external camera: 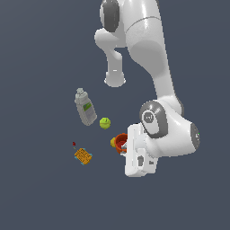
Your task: Pick up a designated object from a clutter of objects.
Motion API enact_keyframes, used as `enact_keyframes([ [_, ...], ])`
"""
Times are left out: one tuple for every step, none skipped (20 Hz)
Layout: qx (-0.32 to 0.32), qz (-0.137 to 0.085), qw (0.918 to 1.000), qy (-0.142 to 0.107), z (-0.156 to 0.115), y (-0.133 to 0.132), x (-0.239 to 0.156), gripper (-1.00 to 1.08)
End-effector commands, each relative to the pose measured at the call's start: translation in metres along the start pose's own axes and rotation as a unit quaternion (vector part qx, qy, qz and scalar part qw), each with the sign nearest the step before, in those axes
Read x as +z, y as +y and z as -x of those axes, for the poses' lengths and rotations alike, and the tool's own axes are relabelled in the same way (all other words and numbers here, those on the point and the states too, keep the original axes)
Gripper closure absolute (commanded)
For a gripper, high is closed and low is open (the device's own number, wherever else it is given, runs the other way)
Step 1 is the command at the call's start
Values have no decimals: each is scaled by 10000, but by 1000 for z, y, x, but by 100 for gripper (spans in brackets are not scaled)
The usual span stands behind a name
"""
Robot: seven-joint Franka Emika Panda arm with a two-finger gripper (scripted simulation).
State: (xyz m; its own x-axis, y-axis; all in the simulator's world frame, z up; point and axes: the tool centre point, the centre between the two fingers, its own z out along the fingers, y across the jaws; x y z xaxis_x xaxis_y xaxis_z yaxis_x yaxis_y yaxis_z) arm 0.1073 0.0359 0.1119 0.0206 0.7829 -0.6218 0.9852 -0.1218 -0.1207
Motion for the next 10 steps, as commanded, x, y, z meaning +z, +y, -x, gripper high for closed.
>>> enact_keyframes([
  [12, 7, 10000, 2, 24, -4, -5, 108],
  [12, 7, 10000, 2, 34, -6, -7, 108],
  [12, 7, 10000, 2, 46, -8, -10, 108],
  [14, 5, 10000, 1, 58, -11, -12, 108],
  [14, 5, 10000, 1, 70, -13, -14, 108],
  [14, 5, 10000, 1, 82, -16, -17, 108],
  [14, 5, 10000, 1, 95, -18, -20, 108],
  [14, 5, 10000, 1, 107, -20, -22, 108],
  [16, 2, 10000, 1, 120, -23, -24, 108],
  [16, 2, 10000, 1, 132, -25, -27, 108],
])
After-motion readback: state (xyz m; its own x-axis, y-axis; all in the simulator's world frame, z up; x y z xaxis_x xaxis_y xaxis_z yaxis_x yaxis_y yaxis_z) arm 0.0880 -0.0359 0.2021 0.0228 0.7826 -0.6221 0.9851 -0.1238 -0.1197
